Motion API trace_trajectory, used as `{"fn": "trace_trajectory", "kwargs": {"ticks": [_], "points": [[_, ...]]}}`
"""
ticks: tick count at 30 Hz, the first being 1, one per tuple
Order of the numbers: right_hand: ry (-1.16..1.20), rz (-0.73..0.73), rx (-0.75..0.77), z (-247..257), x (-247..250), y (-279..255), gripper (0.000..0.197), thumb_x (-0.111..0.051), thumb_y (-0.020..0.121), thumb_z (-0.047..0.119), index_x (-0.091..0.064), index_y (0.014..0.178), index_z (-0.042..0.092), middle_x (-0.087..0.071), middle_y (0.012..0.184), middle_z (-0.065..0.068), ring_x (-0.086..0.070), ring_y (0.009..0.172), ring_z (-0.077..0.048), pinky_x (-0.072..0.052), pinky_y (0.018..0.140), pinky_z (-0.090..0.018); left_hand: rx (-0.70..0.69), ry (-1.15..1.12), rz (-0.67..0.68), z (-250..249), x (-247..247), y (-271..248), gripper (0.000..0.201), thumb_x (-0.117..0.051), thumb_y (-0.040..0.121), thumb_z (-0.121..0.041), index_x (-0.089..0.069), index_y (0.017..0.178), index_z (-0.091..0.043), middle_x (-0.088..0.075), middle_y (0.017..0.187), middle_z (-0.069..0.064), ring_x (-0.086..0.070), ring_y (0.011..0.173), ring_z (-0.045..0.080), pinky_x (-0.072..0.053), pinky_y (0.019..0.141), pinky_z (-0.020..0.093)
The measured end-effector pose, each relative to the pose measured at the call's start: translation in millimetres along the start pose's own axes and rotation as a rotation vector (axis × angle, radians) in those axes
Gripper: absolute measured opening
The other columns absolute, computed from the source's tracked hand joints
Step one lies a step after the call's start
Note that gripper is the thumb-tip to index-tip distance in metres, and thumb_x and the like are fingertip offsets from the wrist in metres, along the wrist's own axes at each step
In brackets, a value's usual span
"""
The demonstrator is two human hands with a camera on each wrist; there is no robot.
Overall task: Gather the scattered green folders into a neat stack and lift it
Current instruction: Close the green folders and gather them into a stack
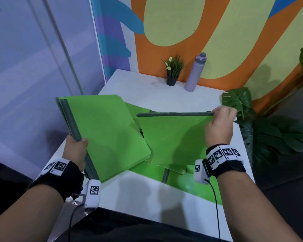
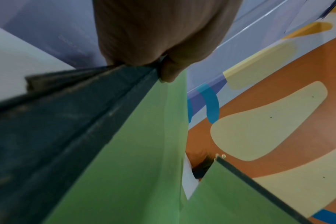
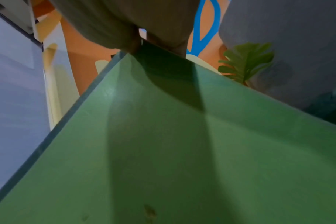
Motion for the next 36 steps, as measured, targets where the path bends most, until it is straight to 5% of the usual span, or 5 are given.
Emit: {"fn": "trace_trajectory", "kwargs": {"ticks": [7,18,27,31,36], "points": [[0.218,-0.145,0.231,58.6,19.5,-28.6,0.027,-0.042,0.083,0.000,-0.060,0.101,0.007,-0.066,0.096,-0.007,-0.060,0.080,-0.019,-0.045,0.071,-0.029,0.042,-0.018,0.092,15.3,-33.0,-21.1,0.014,-0.046,0.096,-0.015,-0.039,0.109,-0.016,-0.043,0.084,0.010,-0.044,0.076,0.024,-0.043,0.077,0.042],[0.268,0.840,0.968,115.5,-101.7,-209.4,0.023,-0.052,0.095,0.029,-0.068,0.106,0.016,-0.071,0.110,0.001,-0.068,0.096,-0.016,-0.059,0.076,-0.036,0.081,-0.308,0.265,7.6,-63.2,-37.4,0.018,-0.033,0.103,-0.026,-0.043,0.096,-0.012,-0.042,0.077,0.009,-0.048,0.067,0.024,-0.046,0.059,0.035],[0.310,0.809,-0.345,-33.5,-113.1,-93.0,0.076,-0.051,0.093,0.041,-0.006,0.152,0.027,-0.017,0.159,-0.011,-0.023,0.144,-0.028,-0.025,0.115,-0.045,0.093,-0.311,0.587,4.3,-99.5,-58.3,0.020,-0.034,0.104,-0.027,-0.053,0.099,-0.021,-0.054,0.073,-0.003,-0.054,0.064,0.012,-0.041,0.061,0.030],[0.393,0.780,-0.545,-72.6,-103.3,-91.3,0.065,-0.053,0.095,0.027,-0.021,0.150,0.016,-0.031,0.154,-0.015,-0.033,0.139,-0.030,-0.030,0.111,-0.044,0.183,-0.220,0.691,14.9,-127.2,-69.6,0.055,-0.029,0.101,-0.047,-0.036,0.145,-0.016,-0.048,0.143,0.004,-0.045,0.131,0.023,-0.034,0.110,0.040],[0.384,0.646,-0.733,-129.2,-91.5,-91.6,0.061,-0.055,0.092,0.025,-0.031,0.147,0.014,-0.033,0.153,-0.005,-0.034,0.139,-0.029,-0.029,0.113,-0.050,0.183,0.037,0.835,21.6,-164.3,-85.1,0.076,-0.032,0.092,-0.065,-0.017,0.154,-0.024,-0.022,0.161,0.001,-0.025,0.146,0.026,-0.024,0.118,0.049]]}}
Point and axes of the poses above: each hand's wrist, its own y-axis towards the middle knuckle, its own x-axis out of the back of the hand, z = x × y, the point moved 9 cm from there along y, towards the middle knuckle
